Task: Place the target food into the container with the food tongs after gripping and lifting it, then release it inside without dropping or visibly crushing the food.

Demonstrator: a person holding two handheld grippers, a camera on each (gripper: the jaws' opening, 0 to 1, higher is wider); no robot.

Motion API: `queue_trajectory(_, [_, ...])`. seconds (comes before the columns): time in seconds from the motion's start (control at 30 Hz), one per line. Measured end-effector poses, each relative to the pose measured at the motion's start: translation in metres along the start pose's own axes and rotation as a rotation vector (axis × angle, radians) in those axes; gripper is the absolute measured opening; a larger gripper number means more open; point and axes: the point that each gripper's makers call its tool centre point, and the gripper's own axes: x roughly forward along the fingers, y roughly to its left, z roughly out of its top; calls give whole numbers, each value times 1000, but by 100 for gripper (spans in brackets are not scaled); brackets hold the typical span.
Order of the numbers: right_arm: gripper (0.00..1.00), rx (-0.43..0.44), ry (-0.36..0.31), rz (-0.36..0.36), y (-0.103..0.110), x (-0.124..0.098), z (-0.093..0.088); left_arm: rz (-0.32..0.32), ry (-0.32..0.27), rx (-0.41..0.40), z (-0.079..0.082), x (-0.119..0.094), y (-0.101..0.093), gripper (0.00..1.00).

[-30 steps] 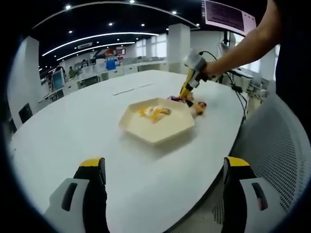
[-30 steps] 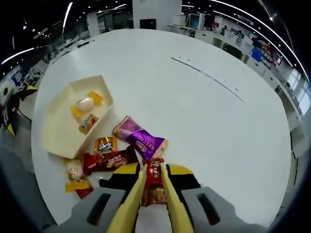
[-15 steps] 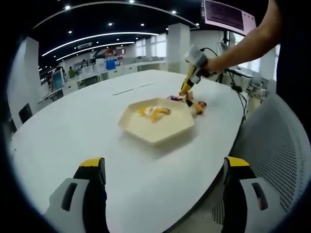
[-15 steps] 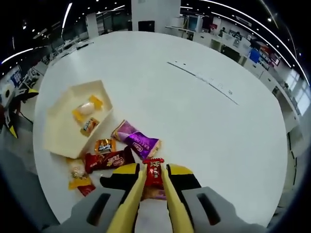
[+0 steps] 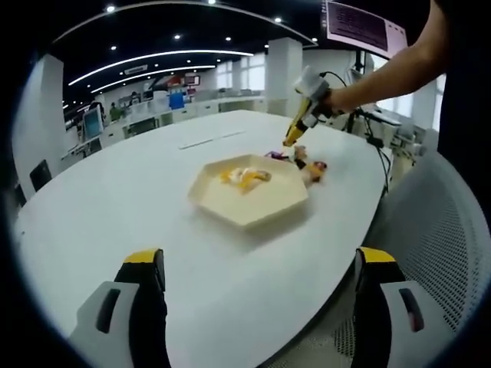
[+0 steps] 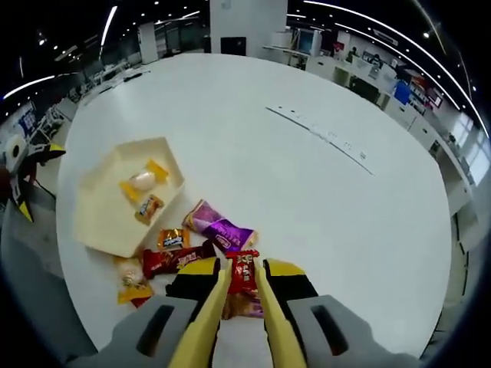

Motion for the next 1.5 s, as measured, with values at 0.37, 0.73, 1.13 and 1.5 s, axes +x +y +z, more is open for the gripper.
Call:
queue_trajectory(0.37, [22, -16, -27, 39, 13, -4, 22, -4, -6, 0, 2, -1, -1, 99])
queue_trajectory(0.73, [22, -91, -43, 90, 49, -1, 48, 5, -15, 6, 4, -2, 1, 99])
queue_trajectory(1.13, [22, -195, -83, 160, 102, 8, 96, 24, -24, 14, 6, -4, 3, 99])
queue_trajectory(1.5, [22, -253, -139, 236, 159, 5, 132, 29, -23, 20, 6, -4, 4, 98])
